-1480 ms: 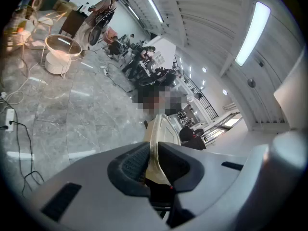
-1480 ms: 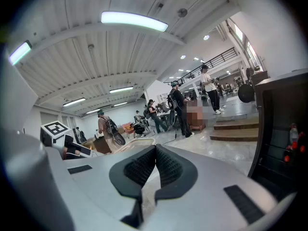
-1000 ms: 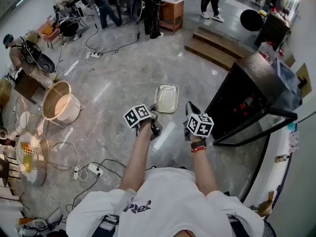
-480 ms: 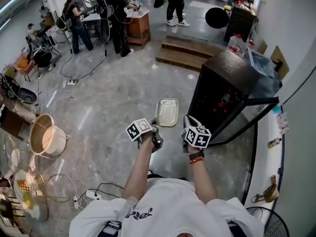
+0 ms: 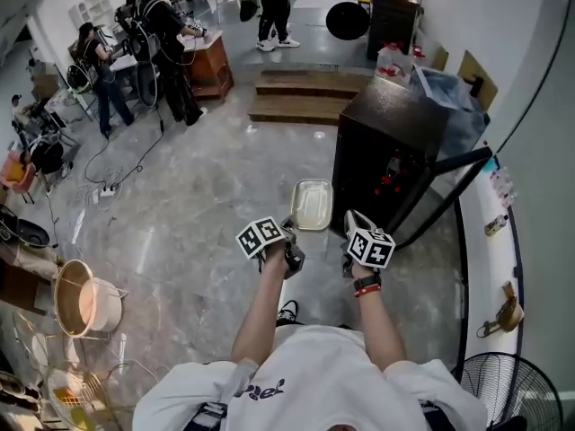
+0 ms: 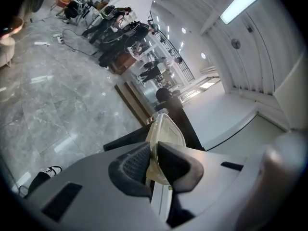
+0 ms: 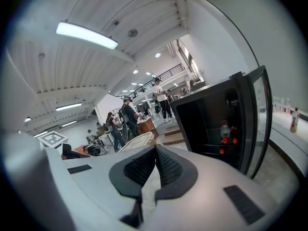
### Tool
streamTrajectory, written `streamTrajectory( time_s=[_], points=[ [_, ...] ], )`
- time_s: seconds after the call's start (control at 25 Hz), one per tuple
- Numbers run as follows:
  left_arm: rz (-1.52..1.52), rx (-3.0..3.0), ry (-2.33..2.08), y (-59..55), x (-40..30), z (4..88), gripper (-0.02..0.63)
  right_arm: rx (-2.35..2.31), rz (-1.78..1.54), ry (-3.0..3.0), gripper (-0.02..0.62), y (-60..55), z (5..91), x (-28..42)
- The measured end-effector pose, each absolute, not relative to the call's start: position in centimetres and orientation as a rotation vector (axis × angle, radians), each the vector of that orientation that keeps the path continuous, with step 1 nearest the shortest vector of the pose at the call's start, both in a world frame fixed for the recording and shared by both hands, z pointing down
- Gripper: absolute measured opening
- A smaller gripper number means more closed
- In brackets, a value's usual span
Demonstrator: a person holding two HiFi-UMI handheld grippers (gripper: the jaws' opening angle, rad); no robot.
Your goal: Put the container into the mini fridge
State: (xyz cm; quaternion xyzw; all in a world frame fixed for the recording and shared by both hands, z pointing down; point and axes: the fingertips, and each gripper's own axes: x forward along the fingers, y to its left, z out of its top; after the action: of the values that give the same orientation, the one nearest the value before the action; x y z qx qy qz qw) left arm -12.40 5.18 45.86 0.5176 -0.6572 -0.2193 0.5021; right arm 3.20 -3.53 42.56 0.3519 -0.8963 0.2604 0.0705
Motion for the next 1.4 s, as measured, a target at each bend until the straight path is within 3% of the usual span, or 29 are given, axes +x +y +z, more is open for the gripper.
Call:
streamTrajectory(
  time_s=[0.48, 1.04, 1.4],
  points=[
    [-0.421, 1.372, -1.458, -2.0, -15.2, 46.2, 0.060, 1.270, 0.814, -2.635, 0.015, -7.2, 43.0, 0.5],
    [-0.281, 1.486, -1.311, -7.2, -15.5, 49.3, 0.060, 1.619, 0.861, -2.478, 0.015, -9.0, 46.2, 2.1],
    [-0.241, 1.539, -1.237, -9.0, -16.0, 50.8, 0.060, 1.765, 0.631, -2.409, 0.015, -9.0, 45.2, 1.2]
  ],
)
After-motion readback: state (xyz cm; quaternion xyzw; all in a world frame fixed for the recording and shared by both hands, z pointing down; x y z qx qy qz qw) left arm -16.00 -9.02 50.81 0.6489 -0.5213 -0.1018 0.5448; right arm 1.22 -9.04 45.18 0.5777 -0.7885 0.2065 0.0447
